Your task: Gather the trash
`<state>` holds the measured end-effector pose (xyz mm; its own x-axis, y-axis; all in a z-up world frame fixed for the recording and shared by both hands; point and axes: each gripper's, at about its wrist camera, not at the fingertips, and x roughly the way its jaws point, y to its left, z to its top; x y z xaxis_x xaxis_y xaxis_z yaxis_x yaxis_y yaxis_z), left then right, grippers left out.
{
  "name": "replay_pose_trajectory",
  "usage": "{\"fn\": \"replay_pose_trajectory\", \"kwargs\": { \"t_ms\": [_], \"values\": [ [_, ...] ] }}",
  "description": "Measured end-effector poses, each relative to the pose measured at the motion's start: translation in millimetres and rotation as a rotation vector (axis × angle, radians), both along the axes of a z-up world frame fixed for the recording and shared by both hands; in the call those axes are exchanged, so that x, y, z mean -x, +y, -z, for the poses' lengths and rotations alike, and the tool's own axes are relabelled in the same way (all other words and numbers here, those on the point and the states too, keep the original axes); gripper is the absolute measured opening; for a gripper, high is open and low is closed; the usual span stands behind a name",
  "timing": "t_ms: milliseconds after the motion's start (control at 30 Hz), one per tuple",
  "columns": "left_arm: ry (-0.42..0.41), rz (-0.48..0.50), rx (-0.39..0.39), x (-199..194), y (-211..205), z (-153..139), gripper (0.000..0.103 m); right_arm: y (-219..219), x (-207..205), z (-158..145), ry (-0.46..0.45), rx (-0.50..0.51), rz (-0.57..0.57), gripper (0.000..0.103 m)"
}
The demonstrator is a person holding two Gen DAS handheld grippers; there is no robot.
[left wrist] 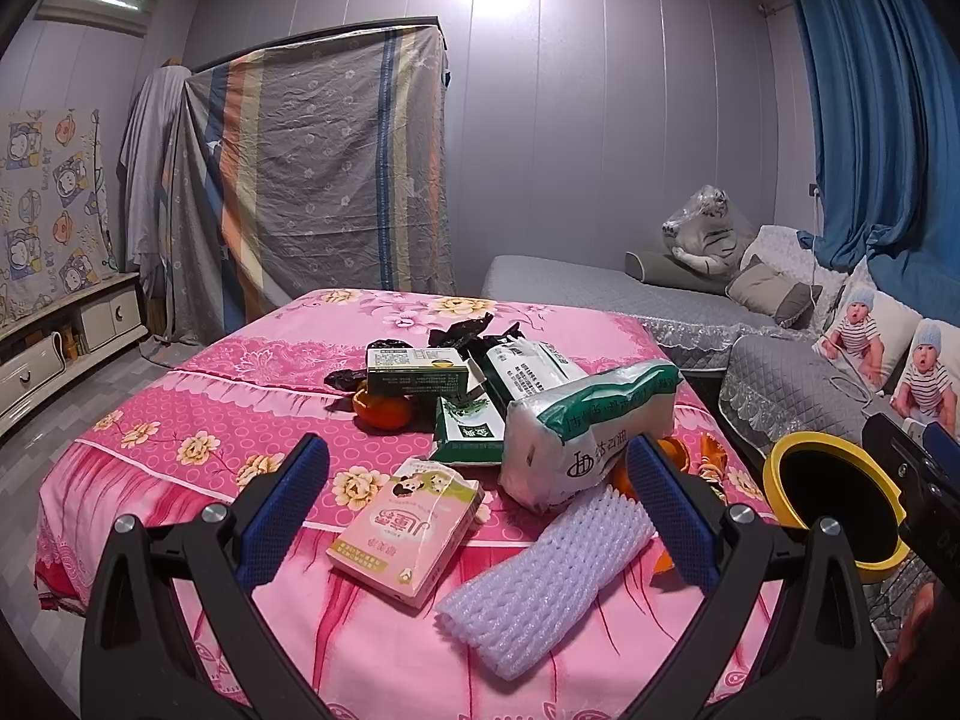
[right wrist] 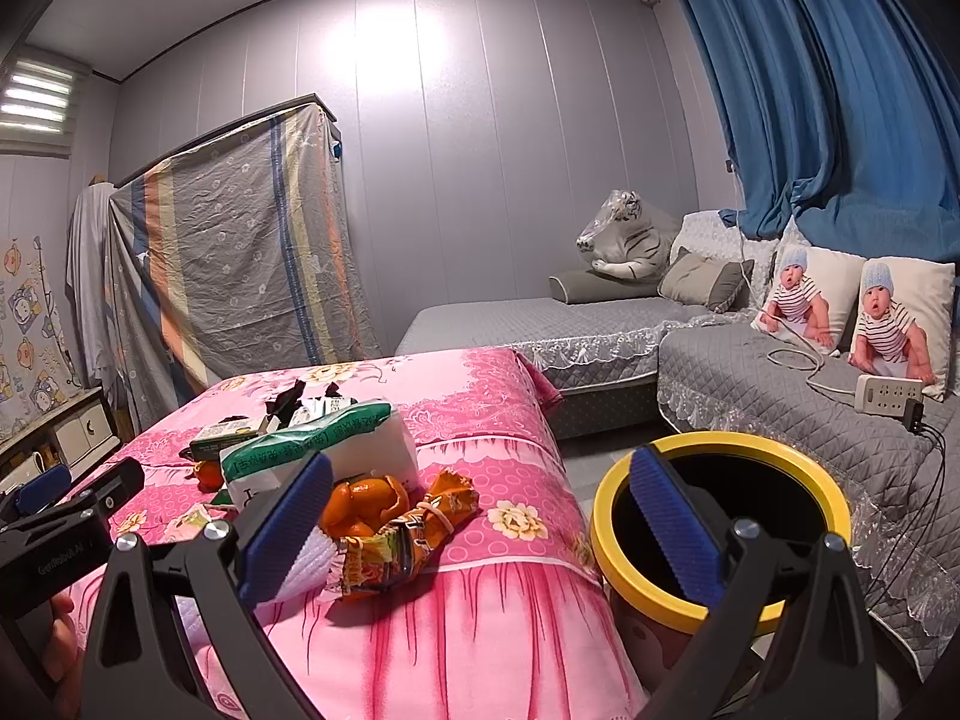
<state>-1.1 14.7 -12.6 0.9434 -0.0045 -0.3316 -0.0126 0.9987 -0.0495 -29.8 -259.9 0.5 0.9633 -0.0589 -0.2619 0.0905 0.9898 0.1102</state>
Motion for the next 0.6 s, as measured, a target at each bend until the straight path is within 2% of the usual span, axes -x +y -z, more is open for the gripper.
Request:
{"fn": "replay_pose_trajectory", "kwargs": {
  "t_ms": [433, 600],
  "values": [
    [0.002, -0.004, 0.001, -2, 5, 5, 0.095, 1, -1, 0, 0.002, -0.002, 0.0, 0.096],
    [0.006, -0.006, 0.003, -5, -3, -2, 0.095, 4, -3, -2, 0.002, -0.004, 0.001, 0.096]
  ]
}}
